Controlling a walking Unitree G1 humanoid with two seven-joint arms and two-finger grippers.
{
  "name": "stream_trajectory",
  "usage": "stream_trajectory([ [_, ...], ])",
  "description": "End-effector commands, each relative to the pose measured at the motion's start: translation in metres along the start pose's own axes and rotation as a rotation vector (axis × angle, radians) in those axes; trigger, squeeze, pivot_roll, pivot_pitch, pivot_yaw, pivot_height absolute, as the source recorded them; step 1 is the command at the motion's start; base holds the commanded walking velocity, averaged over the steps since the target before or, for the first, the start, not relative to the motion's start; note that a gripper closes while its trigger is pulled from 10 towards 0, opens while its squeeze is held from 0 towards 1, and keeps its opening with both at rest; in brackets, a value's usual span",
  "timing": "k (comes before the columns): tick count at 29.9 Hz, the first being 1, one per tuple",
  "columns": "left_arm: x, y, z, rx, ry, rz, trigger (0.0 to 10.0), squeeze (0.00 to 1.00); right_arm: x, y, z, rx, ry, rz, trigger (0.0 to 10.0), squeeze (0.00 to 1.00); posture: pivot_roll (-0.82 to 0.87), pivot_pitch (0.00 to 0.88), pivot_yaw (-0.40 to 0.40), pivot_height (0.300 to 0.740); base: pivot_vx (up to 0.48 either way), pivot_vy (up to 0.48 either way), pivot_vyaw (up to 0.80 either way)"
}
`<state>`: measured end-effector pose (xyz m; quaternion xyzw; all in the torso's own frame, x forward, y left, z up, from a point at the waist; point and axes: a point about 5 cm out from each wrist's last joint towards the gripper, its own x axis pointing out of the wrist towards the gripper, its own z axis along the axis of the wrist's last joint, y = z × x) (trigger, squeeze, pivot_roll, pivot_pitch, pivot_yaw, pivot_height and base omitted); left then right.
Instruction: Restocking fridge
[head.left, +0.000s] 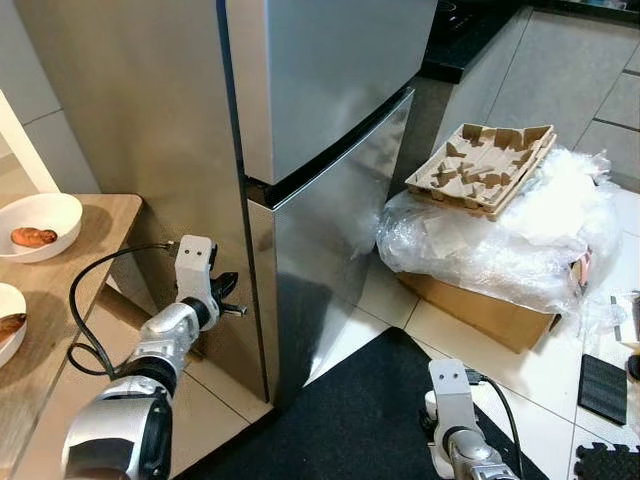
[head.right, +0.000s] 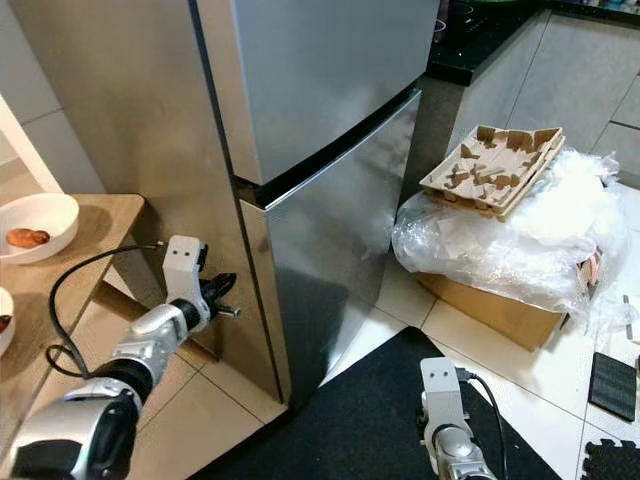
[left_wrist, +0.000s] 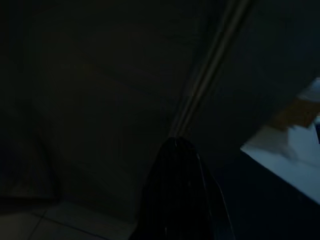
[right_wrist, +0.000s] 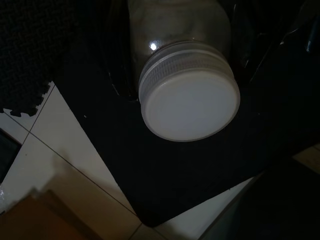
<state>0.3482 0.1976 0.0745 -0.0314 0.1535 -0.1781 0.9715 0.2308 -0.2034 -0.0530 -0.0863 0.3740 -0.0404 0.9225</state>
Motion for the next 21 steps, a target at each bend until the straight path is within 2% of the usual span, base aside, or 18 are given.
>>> stream_trajectory([
  [1,-0.006,0.007,0.0,0.031,0.026,-0.028,0.0,0.0,0.0,0.0,0.002,-0.014,-0.009,0.003,10.0,0.0,-0.13,0.075,-0.024,0.74,0.0,0.0,0.0],
  [5,-0.009,0.013,0.005,0.074,0.029,-0.059,0.0,0.0,0.0,0.0,0.001,-0.016,-0.008,0.004,10.0,0.0,-0.12,0.077,-0.025,0.74,0.0,0.0,0.0],
  [9,-0.01,0.014,0.009,0.039,0.005,-0.089,0.0,0.0,0.0,0.0,0.001,-0.016,-0.008,0.005,10.0,0.0,-0.12,0.076,-0.025,0.74,0.0,0.0,0.0],
  [12,-0.012,0.01,0.01,0.007,0.004,-0.185,0.0,0.0,0.0,0.0,0.001,-0.016,-0.008,0.006,10.0,0.0,-0.13,0.076,-0.024,0.74,0.0,0.0,0.0],
  [15,-0.015,0.001,0.002,0.016,0.07,-0.351,0.0,0.0,0.0,0.001,0.002,-0.015,-0.009,0.006,10.0,0.0,-0.13,0.076,-0.021,0.74,0.0,0.0,0.0],
  [16,-0.015,0.001,0.002,0.016,0.07,-0.351,0.0,0.0,0.0,0.001,0.002,-0.015,-0.009,0.006,10.0,0.0,-0.13,0.076,-0.021,0.74,0.0,0.0,0.0],
  [17,-0.018,-0.004,-0.005,0.042,0.134,-0.44,0.0,0.0,0.0,0.001,0.002,-0.014,-0.008,0.006,10.0,0.0,-0.12,0.076,-0.021,0.74,0.0,0.0,0.0],
  [21,-0.021,-0.007,-0.014,0.087,0.206,-0.504,0.0,0.0,0.0,0.001,0.001,-0.015,-0.007,0.007,10.0,0.0,-0.12,0.076,-0.021,0.74,0.0,0.0,0.0],
])
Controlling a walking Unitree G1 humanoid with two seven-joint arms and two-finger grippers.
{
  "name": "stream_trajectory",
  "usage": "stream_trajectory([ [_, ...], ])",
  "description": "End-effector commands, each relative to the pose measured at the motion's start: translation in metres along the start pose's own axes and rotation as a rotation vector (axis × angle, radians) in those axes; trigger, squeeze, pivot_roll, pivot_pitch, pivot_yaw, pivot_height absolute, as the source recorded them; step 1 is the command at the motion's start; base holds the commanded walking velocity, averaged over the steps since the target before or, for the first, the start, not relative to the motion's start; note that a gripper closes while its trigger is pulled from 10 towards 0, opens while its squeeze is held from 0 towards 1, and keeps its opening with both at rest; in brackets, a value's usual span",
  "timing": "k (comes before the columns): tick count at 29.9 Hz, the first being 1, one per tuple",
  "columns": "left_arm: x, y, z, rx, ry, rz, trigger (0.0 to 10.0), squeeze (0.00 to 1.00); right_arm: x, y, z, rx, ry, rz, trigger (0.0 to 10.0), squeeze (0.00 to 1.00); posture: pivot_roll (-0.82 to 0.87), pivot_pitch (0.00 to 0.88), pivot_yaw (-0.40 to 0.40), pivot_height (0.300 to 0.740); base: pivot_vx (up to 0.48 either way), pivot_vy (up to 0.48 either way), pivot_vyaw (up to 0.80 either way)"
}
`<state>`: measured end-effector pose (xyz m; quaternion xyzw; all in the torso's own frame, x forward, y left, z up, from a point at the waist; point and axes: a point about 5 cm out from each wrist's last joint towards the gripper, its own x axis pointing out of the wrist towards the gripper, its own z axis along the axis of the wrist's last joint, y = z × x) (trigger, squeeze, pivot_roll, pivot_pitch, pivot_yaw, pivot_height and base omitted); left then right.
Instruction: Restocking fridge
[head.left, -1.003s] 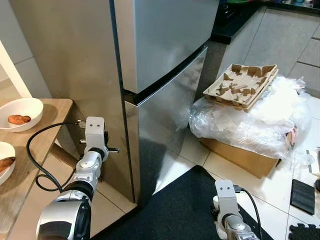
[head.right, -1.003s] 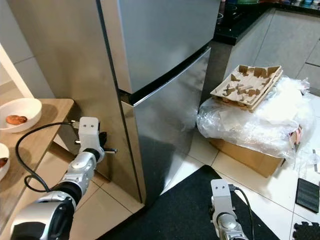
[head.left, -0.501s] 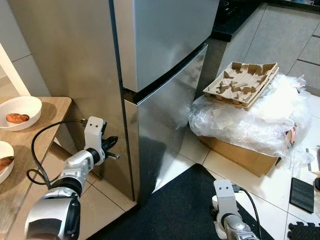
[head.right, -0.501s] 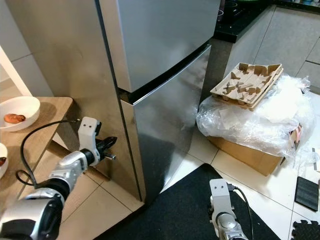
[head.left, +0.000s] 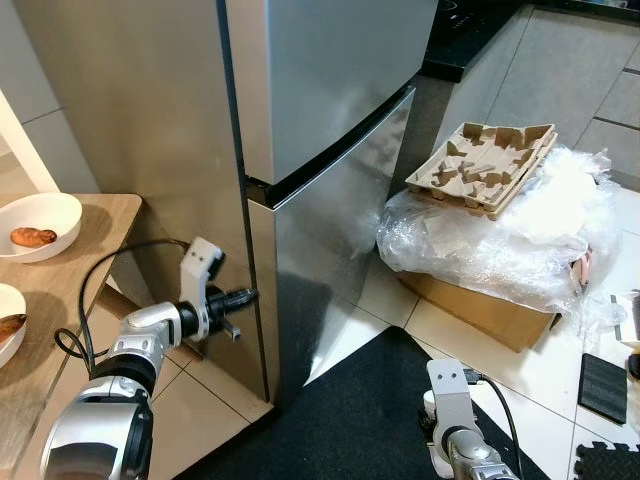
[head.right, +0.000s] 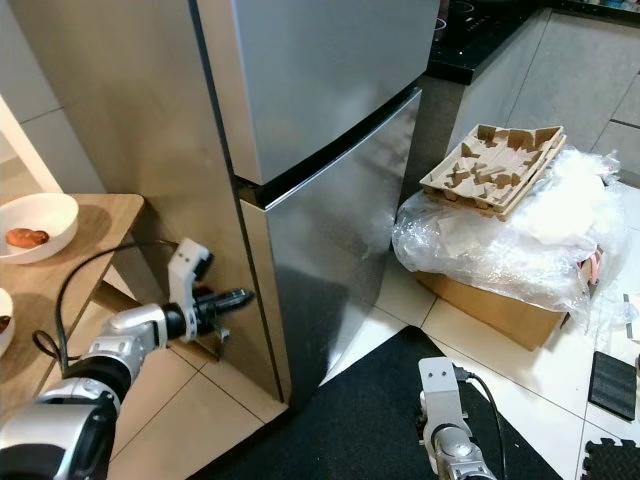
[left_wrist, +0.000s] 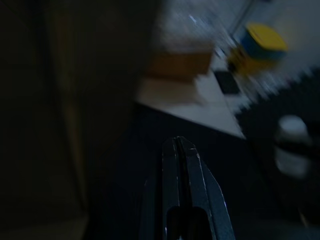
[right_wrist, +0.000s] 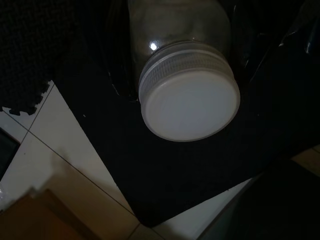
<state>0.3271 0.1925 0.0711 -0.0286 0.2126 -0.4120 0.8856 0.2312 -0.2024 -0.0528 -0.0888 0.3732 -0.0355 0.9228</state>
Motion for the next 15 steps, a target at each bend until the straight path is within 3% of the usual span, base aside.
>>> stream_trajectory([
  [1,-0.006,0.001,-0.005,0.025,0.053,-0.017,0.0,0.0,0.0,0.0,0.001,-0.006,-0.004,0.0,10.0,0.0,-0.12,0.076,-0.021,0.74,0.0,0.0,0.0],
  [3,-0.006,-0.001,-0.013,0.075,0.12,-0.018,0.0,0.0,0.0,0.0,0.001,-0.007,-0.003,0.001,10.0,0.0,-0.12,0.076,-0.022,0.74,0.0,0.0,0.0],
  [4,-0.005,0.001,-0.013,0.116,0.122,0.038,0.0,0.0,0.0,0.0,0.0,-0.007,-0.003,0.001,10.0,0.0,-0.12,0.076,-0.021,0.74,0.0,0.0,0.0],
  [7,-0.004,0.008,-0.006,0.186,0.062,0.193,0.0,0.0,0.0,0.001,0.001,-0.006,-0.004,0.003,10.0,0.0,-0.12,0.076,-0.02,0.74,0.0,0.0,0.0],
  [15,0.005,-0.004,-0.006,0.164,-0.092,0.199,0.0,0.0,-0.001,0.0,-0.001,-0.003,-0.002,-0.002,10.0,0.0,-0.13,0.076,-0.015,0.74,0.0,0.0,0.0],
])
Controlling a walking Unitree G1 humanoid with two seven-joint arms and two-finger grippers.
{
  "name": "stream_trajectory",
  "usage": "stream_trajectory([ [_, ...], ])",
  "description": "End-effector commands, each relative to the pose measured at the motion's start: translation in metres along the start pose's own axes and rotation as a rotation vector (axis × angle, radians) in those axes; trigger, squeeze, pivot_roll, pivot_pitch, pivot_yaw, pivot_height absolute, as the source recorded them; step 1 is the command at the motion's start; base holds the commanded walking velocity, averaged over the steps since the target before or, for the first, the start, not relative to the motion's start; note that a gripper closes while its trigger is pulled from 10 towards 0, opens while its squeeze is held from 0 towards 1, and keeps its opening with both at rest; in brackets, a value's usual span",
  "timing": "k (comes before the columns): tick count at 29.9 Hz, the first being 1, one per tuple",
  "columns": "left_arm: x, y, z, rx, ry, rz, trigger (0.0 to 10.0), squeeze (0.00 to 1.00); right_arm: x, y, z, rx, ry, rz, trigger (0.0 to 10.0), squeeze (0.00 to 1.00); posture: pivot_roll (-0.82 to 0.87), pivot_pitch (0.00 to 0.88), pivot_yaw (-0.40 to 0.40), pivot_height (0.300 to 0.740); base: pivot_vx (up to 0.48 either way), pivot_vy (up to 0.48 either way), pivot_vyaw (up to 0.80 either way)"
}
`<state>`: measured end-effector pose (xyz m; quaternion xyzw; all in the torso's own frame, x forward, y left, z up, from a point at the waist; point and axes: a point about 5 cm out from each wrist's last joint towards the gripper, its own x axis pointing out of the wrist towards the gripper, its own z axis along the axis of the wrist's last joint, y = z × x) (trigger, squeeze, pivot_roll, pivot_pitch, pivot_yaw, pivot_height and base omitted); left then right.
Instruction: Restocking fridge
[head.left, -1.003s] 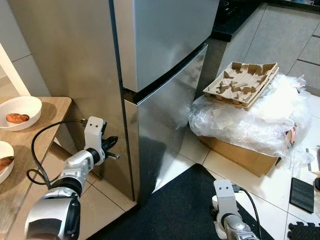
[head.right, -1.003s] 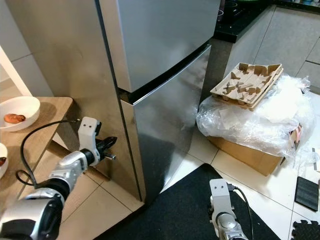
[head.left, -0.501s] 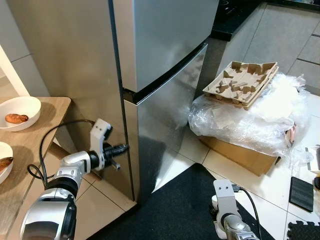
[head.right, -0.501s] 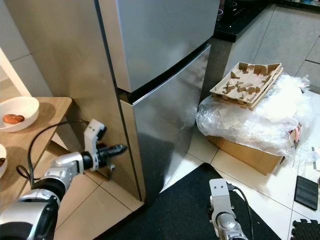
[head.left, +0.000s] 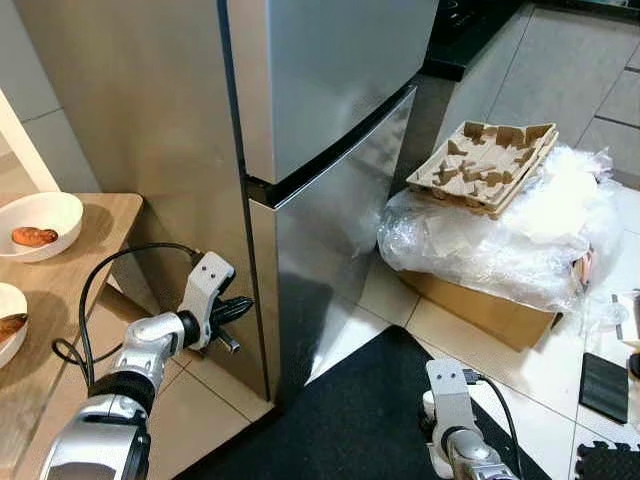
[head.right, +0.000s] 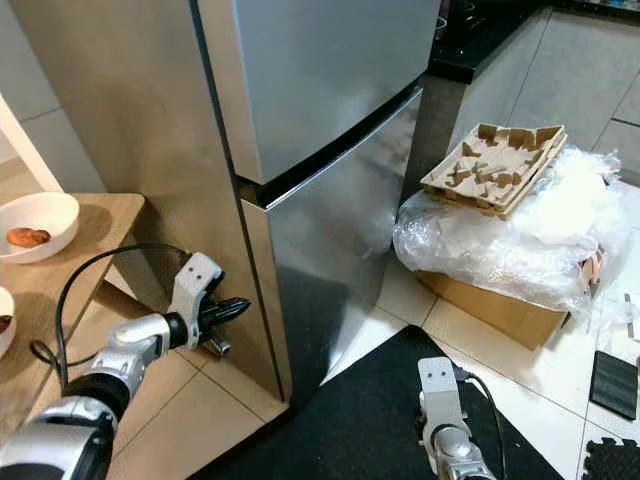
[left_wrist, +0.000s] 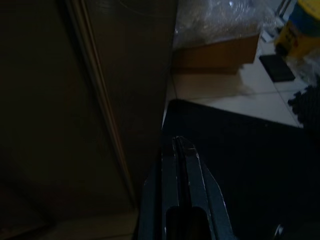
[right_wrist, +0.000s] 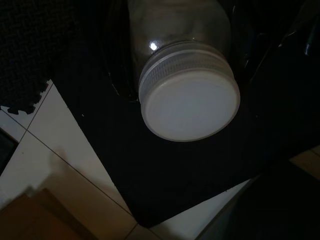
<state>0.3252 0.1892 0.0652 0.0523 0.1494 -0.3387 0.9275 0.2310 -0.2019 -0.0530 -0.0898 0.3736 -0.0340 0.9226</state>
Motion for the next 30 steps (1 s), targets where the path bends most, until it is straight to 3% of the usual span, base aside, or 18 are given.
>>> stream_trajectory([
  [1,0.002,-0.004,-0.001,-0.022,-0.051,0.024,0.0,0.0,-0.001,0.0,-0.002,-0.001,-0.001,-0.004,10.0,0.0,-0.13,0.076,-0.015,0.74,0.0,0.0,0.0],
  [5,0.004,-0.011,-0.006,-0.078,-0.084,0.029,0.0,0.0,-0.001,-0.001,-0.002,-0.002,-0.001,-0.005,10.0,0.0,-0.13,0.074,-0.014,0.74,0.0,0.0,0.0],
  [6,0.004,-0.012,-0.008,-0.09,-0.088,0.033,0.0,0.09,-0.001,-0.001,-0.001,-0.002,-0.002,-0.005,10.0,0.0,-0.13,0.074,-0.014,0.74,0.0,0.0,0.0],
  [7,0.004,-0.013,-0.009,-0.096,-0.091,0.043,2.5,0.24,0.0,-0.001,-0.001,-0.003,-0.003,-0.005,10.0,0.0,-0.13,0.073,-0.014,0.74,0.0,0.0,0.0],
  [8,0.004,-0.014,-0.01,-0.098,-0.092,0.048,4.2,0.67,0.0,-0.001,0.0,-0.004,-0.003,-0.005,10.0,0.0,-0.13,0.072,-0.015,0.74,0.0,0.0,0.0],
  [9,0.004,-0.015,-0.011,-0.097,-0.092,0.05,4.2,0.67,0.0,-0.001,0.0,-0.004,-0.004,-0.005,10.0,0.0,-0.13,0.072,-0.015,0.74,0.0,0.0,0.0],
  [10,0.004,-0.015,-0.012,-0.094,-0.091,0.067,8.4,1.0,0.0,-0.001,0.001,-0.005,-0.005,-0.004,10.0,0.0,-0.13,0.069,-0.016,0.74,0.0,0.0,0.0],
  [11,0.004,-0.015,-0.012,-0.094,-0.091,0.067,8.4,1.0,0.0,-0.001,0.001,-0.005,-0.005,-0.004,10.0,0.0,-0.13,0.069,-0.016,0.74,0.0,0.0,0.0],
  [12,0.004,-0.016,-0.013,-0.094,-0.094,0.069,10.0,1.0,0.0,-0.001,0.001,-0.007,-0.007,-0.003,10.0,0.0,-0.13,0.067,-0.018,0.74,0.0,0.0,0.0],
  [21,0.001,-0.013,-0.012,-0.095,-0.108,0.088,10.0,1.0,0.001,-0.001,0.003,-0.013,-0.011,0.0,10.0,0.0,-0.12,0.056,-0.022,0.74,0.0,0.0,0.0],
  [30,0.01,-0.027,-0.014,-0.129,-0.133,0.061,10.0,1.0,0.001,-0.003,0.004,-0.028,-0.013,0.0,10.0,0.0,-0.13,0.045,-0.026,0.74,0.0,0.0,0.0],
])
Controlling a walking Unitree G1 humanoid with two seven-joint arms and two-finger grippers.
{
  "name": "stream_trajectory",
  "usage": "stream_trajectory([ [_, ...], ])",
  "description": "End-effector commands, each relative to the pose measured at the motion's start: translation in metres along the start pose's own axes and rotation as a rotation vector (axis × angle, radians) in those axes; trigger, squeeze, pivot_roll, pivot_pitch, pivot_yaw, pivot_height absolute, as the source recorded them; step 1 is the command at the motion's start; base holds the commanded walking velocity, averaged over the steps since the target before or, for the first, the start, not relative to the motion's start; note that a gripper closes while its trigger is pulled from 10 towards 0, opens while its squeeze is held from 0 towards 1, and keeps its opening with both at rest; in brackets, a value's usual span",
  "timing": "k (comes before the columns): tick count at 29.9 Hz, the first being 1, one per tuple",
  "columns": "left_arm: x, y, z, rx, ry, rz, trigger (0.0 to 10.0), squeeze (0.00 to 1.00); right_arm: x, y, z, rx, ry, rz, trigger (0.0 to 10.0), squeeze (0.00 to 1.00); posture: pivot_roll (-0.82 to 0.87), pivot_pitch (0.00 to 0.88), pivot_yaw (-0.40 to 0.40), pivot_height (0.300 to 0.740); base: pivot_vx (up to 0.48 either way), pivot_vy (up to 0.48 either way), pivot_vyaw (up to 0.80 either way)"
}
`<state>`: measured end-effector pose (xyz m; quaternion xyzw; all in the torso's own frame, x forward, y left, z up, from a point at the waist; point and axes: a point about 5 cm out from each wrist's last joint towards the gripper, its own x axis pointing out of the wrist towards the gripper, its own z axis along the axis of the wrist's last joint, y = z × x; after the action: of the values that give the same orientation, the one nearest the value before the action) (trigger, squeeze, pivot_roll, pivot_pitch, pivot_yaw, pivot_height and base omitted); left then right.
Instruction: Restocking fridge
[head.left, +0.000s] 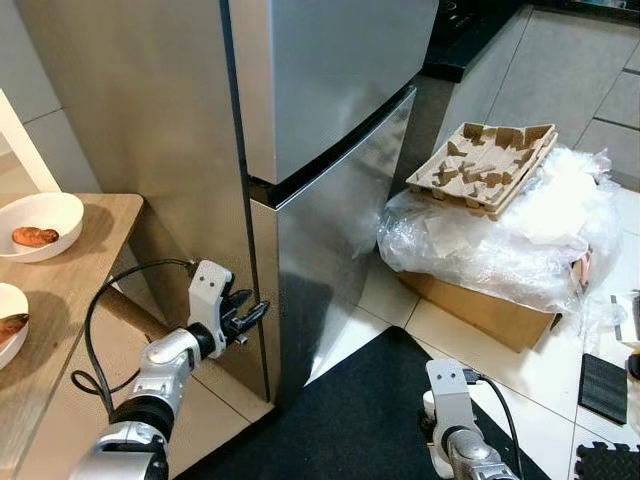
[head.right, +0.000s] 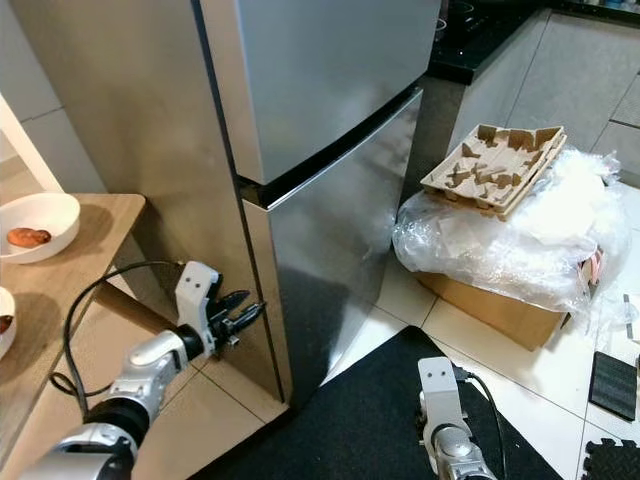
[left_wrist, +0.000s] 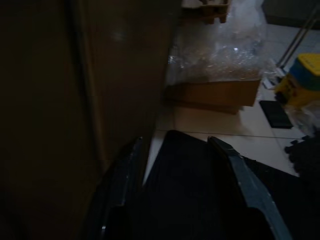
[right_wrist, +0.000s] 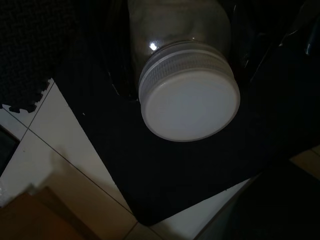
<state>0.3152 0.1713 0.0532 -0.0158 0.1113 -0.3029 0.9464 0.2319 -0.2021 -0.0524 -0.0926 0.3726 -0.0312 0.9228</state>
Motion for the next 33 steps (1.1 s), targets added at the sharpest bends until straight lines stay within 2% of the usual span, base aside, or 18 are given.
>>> stream_trajectory([
  [1,0.001,-0.006,-0.004,-0.016,-0.014,-0.002,10.0,1.0,0.0,-0.003,0.003,-0.021,-0.011,-0.004,10.0,0.0,-0.13,0.045,-0.026,0.74,0.0,0.0,0.0],
  [9,0.004,-0.011,-0.006,-0.016,-0.015,-0.002,10.0,1.0,0.0,-0.004,0.003,-0.024,-0.011,-0.004,10.0,0.0,-0.14,0.042,-0.028,0.74,0.0,0.0,0.0],
  [12,0.005,-0.011,-0.006,0.052,-0.025,0.067,10.0,1.0,0.0,-0.004,0.003,-0.026,-0.011,-0.003,10.0,0.0,-0.13,0.043,-0.025,0.74,0.0,0.0,0.0],
  [15,0.006,-0.011,-0.005,0.073,-0.034,0.093,10.0,1.0,0.0,-0.003,0.003,-0.026,-0.011,-0.002,10.0,0.0,-0.13,0.043,-0.025,0.74,0.0,0.0,0.0],
  [23,0.013,-0.025,-0.009,0.024,-0.052,0.067,10.0,1.0,0.0,-0.001,0.003,-0.031,-0.012,0.003,10.0,0.0,-0.13,0.048,-0.028,0.74,0.0,0.0,0.0],
  [24,0.014,-0.027,-0.01,0.026,-0.053,0.069,10.0,0.17,0.0,-0.001,0.003,-0.032,-0.013,0.003,10.0,0.0,-0.13,0.049,-0.029,0.74,0.0,0.0,0.0],
  [25,0.015,-0.028,-0.01,0.027,-0.056,0.072,10.0,0.17,0.0,-0.001,0.003,-0.032,-0.013,0.003,10.0,0.0,-0.13,0.049,-0.029,0.74,0.0,0.0,0.0],
  [26,0.016,-0.029,-0.009,0.028,-0.061,0.083,10.0,0.0,0.001,-0.001,0.003,-0.032,-0.014,0.003,10.0,0.0,-0.13,0.051,-0.027,0.74,0.0,0.0,0.0],
  [30,0.02,-0.03,-0.006,0.1,-0.061,0.141,10.0,0.0,0.001,-0.001,0.004,-0.03,-0.014,0.002,10.0,0.0,-0.13,0.056,-0.026,0.74,0.0,0.0,0.0],
  [33,0.022,-0.028,-0.004,0.111,-0.067,0.173,10.0,0.0,0.001,-0.001,0.004,-0.03,-0.013,0.002,10.0,0.0,-0.13,0.058,-0.028,0.74,0.0,0.0,0.0],
])
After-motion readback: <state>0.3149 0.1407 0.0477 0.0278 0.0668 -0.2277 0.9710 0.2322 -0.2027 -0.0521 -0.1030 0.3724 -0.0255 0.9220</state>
